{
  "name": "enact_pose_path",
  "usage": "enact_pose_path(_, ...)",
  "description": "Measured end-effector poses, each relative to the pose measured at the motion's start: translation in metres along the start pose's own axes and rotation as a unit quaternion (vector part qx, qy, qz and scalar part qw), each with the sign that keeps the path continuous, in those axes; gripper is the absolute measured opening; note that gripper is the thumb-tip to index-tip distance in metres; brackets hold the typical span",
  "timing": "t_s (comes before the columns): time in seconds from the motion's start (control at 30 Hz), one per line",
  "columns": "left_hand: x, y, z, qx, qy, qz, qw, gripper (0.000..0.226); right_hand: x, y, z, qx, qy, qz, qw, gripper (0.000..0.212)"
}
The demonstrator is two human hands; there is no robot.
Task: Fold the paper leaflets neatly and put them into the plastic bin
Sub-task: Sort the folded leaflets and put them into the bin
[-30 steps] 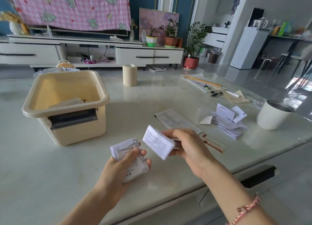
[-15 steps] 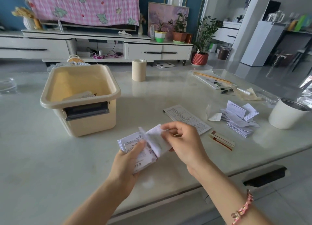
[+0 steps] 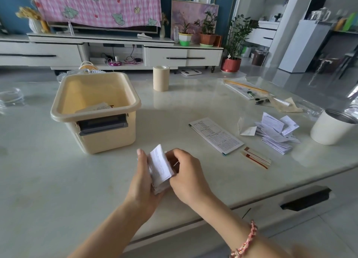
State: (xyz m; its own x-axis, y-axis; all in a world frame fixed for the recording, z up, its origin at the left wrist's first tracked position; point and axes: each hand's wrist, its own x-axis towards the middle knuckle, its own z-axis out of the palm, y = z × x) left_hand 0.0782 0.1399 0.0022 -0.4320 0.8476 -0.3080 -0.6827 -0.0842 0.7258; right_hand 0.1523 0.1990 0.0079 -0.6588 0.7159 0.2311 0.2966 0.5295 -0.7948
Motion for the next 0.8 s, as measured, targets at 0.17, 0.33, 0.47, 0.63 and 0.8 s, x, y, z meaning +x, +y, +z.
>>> enact_pose_path(0.17, 0.001, -0.001, -0.003, 0.036, -0.02, 0.016, 0.999, 0.037, -0.002, 0.002, -0.004, -0.032, -0.033, -0.038, 0.998, 0.019)
enact_pose_path(0.33, 0.003, -0.003, -0.001, 0.025, -0.007, 0.031, 0.999, 0.021, 0.007, 0.007, -0.023, -0.037, -0.01, -0.058, 0.998, 0.013)
enact_pose_path(0.47, 0.001, -0.002, 0.0, 0.006, -0.017, 0.033, 0.999, 0.02, 0.025, 0.037, -0.083, -0.121, 0.102, 0.013, 0.987, 0.021)
enact_pose_path(0.63, 0.0, -0.001, 0.0, 0.004, -0.025, 0.02, 0.999, 0.017, 0.021, 0.095, -0.155, -0.282, 0.065, 0.212, 0.933, 0.064)
enact_pose_path(0.8, 0.001, -0.002, 0.0, 0.009, -0.018, 0.016, 1.0, 0.017, 0.011, 0.12, -0.164, -0.372, -0.003, 0.224, 0.901, 0.046)
